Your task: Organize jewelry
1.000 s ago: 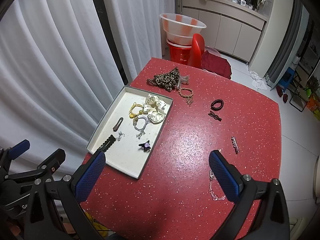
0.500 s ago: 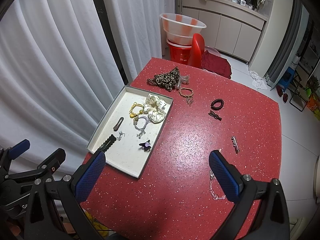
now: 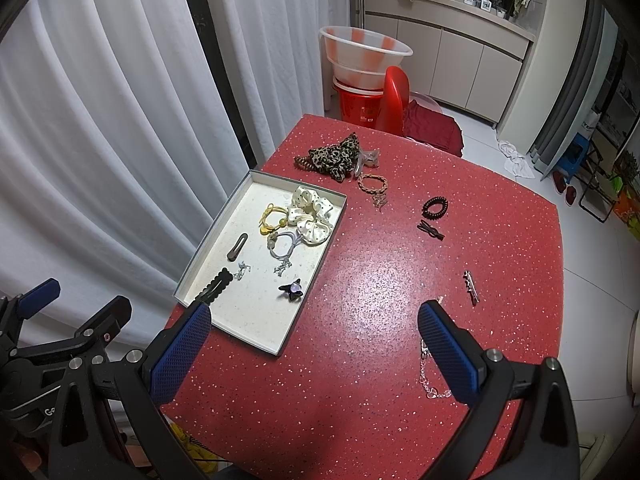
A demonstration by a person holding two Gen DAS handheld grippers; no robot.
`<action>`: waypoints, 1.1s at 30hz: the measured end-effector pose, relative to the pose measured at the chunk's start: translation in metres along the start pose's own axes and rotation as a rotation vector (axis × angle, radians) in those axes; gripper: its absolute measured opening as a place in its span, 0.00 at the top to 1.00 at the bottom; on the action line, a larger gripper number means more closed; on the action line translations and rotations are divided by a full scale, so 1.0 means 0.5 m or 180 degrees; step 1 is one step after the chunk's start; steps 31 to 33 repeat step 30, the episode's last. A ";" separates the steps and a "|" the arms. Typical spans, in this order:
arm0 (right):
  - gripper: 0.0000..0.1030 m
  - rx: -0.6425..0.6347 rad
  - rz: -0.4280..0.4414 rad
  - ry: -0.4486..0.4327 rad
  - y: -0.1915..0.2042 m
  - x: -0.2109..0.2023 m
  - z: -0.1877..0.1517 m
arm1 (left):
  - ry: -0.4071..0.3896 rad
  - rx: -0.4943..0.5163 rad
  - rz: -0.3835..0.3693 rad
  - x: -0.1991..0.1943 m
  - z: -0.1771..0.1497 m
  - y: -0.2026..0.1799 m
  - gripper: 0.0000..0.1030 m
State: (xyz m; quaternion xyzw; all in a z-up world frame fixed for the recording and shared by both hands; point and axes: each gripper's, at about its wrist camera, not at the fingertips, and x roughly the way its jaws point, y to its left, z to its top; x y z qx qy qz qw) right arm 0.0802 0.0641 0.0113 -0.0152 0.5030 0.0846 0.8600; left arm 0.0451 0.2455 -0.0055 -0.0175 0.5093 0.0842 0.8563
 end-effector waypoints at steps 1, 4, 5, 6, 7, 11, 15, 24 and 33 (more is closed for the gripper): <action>0.00 0.0001 0.0000 0.0000 0.000 0.000 0.000 | -0.0001 0.0001 0.0001 0.000 0.000 0.000 0.01; 0.00 0.0000 0.0000 -0.0001 0.000 0.001 -0.001 | 0.0001 0.0001 0.0000 0.001 0.001 -0.001 0.01; 0.00 0.0002 0.0000 -0.0001 -0.002 0.001 0.000 | 0.0001 0.0002 0.0001 0.000 0.000 0.000 0.01; 0.00 0.0003 -0.0001 0.0000 -0.001 0.001 0.000 | 0.0000 0.0002 0.0001 0.000 0.000 0.000 0.01; 0.00 0.0003 0.0001 0.0000 0.000 0.001 0.000 | 0.0000 0.0003 0.0001 0.000 0.000 0.000 0.01; 0.00 0.0006 0.0001 0.0000 -0.003 0.000 0.002 | 0.0003 0.0003 0.0001 0.000 0.001 -0.002 0.01; 0.00 -0.0003 0.0010 0.0010 0.003 0.004 -0.004 | 0.0007 0.0007 0.0003 0.002 -0.004 0.001 0.01; 0.00 -0.0004 0.0023 0.0024 0.006 0.007 -0.009 | 0.0003 0.0016 0.0018 0.006 -0.005 0.005 0.01; 0.00 -0.0003 0.0033 0.0038 0.000 0.013 -0.007 | 0.0008 0.0044 0.0011 0.008 0.001 0.001 0.01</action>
